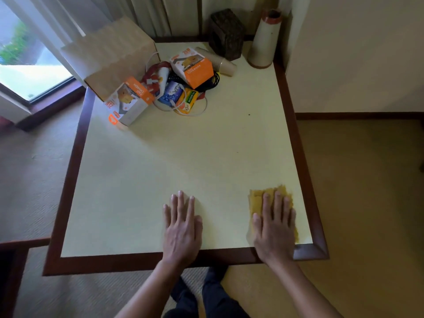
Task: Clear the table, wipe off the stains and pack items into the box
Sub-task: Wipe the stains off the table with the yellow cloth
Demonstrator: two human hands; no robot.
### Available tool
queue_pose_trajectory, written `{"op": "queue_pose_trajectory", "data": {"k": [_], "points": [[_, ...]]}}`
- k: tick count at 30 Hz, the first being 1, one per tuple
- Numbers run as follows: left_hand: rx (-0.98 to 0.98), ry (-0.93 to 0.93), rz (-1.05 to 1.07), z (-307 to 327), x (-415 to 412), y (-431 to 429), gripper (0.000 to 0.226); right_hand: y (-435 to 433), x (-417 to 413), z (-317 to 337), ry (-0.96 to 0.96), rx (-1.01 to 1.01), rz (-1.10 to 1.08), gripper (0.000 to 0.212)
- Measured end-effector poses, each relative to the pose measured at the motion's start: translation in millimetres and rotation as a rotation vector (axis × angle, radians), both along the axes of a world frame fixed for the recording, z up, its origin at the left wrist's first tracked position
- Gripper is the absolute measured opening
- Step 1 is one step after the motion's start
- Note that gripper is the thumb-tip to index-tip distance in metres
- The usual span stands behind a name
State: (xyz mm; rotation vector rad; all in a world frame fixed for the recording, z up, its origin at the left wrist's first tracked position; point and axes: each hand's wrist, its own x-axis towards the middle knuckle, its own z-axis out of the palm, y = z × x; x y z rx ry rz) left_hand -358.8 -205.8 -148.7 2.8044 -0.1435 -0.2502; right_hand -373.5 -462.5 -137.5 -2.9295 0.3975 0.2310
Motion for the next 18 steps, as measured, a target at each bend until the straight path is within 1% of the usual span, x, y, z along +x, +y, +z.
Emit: {"op": "queue_pose_trajectory", "data": {"k": [1,2,5,7,10,14,16,18], "points": [[0.014,-0.003,-0.006,-0.9,-2.1,-1.4,0.063,8.6,-2.8,1.3,0.002,0.017,0.006,0.066],[0.033,-0.004,-0.012,-1.7,-3.4,-2.2,0.064,23.8,-6.7,3.9,0.005,0.038,0.058,0.066],[0.061,-0.006,-0.019,-2.8,-7.4,-3.4,0.067,66.7,-34.8,10.3,0.051,0.085,0.298,0.066],[0.066,-0.018,-0.015,-3.8,-8.4,-3.2,0.068,58.0,-44.4,13.0,0.062,0.078,0.337,0.065],[0.070,-0.022,-0.013,-5.2,-8.6,-4.1,0.070,4.5,-49.5,7.4,0.031,0.038,0.274,0.065],[0.112,-0.006,-0.018,-5.1,-9.4,-8.1,0.074,-68.9,-39.3,1.1,0.019,-0.004,0.110,0.064],[0.118,-0.006,-0.016,-5.2,-9.5,-9.1,0.074,-80.2,-28.2,-1.5,0.028,-0.005,-0.003,0.065],[0.122,-0.006,-0.011,-5.1,-9.8,-9.7,0.075,-72.1,-24.8,-1.7,0.023,-0.006,-0.084,0.066]]}}
